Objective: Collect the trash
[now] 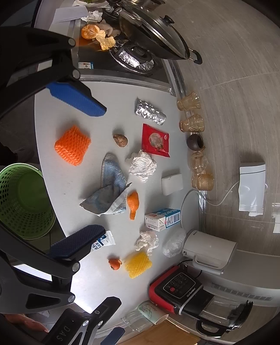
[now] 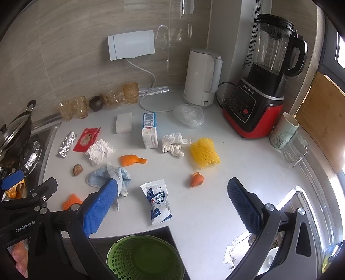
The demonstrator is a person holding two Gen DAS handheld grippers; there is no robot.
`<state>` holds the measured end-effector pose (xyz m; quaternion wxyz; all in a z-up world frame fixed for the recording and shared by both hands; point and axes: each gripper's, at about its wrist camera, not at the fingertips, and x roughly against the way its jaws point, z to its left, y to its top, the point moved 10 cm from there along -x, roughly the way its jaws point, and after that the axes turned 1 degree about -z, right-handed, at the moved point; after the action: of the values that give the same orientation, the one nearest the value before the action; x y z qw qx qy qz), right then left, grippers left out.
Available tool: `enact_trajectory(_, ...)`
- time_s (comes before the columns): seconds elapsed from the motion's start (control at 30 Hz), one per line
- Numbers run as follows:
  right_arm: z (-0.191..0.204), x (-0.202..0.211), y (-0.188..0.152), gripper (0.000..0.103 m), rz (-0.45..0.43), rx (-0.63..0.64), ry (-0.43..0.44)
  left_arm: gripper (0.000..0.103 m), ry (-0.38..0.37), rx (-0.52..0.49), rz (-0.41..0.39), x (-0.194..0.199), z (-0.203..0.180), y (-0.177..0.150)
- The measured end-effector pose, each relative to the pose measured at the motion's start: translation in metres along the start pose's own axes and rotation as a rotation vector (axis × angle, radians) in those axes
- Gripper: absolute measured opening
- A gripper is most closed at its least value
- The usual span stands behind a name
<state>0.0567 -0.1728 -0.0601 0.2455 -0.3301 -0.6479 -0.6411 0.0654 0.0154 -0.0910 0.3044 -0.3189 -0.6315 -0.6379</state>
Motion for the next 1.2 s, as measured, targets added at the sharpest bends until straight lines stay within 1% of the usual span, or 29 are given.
enact_trajectory(0.37,0.002,-0.003,-0.004,0.101,0.011,0.007,0.028,0.096,0.007,-0.007,0.005,-0.002,0.002,-0.005)
enact_trajectory(0.53,0.003,-0.009,-0.009,0.101,0.022,0.012,0.041,0.096,0.013,-0.013,0.017,-0.007,0.009,-0.009)
enact_trajectory(0.7,0.006,-0.015,-0.014,0.101,0.024,0.021,0.079,0.096,0.014,-0.021,0.008,-0.014,0.012,-0.012)
enact_trajectory(0.83,0.009,-0.032,-0.026,0.101,0.050,0.009,0.131,0.096,-0.029,-0.042,-0.007,-0.025,0.014,-0.020)
enact_trajectory(0.9,0.010,-0.045,-0.037,0.101,0.073,0.005,0.141,0.096,-0.024,-0.061,-0.019,-0.034,0.020,-0.026)
enact_trajectory(1.0,0.008,-0.067,-0.054,0.101,0.108,0.012,0.134,0.096,-0.027,-0.106,-0.017,-0.049,0.028,-0.041)
enact_trajectory(1.07,0.008,-0.083,-0.067,0.101,0.130,0.022,0.129,0.096,-0.059,-0.136,-0.023,-0.058,0.031,-0.049)
enact_trajectory(1.2,0.008,-0.108,-0.085,0.101,0.161,0.027,0.126,0.096,-0.061,-0.165,0.018,-0.084,0.043,-0.067)
